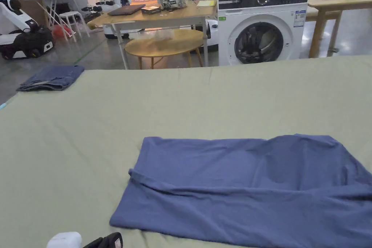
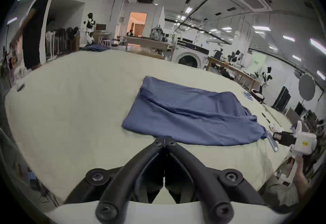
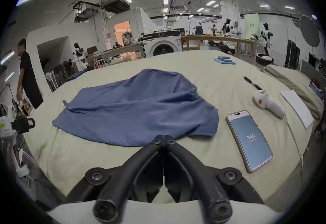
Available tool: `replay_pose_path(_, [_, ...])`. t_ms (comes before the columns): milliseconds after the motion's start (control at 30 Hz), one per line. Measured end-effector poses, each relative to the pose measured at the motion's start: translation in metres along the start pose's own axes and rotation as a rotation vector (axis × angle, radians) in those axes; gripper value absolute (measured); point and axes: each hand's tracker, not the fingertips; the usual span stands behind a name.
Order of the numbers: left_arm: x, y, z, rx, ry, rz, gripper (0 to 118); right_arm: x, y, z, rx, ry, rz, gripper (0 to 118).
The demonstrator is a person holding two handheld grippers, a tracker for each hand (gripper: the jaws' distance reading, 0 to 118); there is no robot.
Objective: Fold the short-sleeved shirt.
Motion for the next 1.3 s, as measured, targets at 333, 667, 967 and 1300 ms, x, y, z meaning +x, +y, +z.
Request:
replay_pose_path(333, [-0.062,0.047,-0.135,-0.25,0.134,0.078,46,0.007,0.007,0.018,0.016,0.0,0.001,0])
replay_pose_path(667, [-0.035,0.043,-0.182,-0.36,0.142,-0.044,0,0.046,0.019,-0.027,-0.095,-0.168,-0.137,63])
replay_pose_path(967, [-0.047,0.046,-0.175,-0.361,0.118,-0.003,0,0.08,0.016,-0.132,-0.194,-0.128,-0.366,66])
replay_pose_path(1300, [-0.043,0.052,-0.111,-0.14,0.078,-0.059,0,0.07,0.027,-0.083,-0.072,-0.115,-0.365,7])
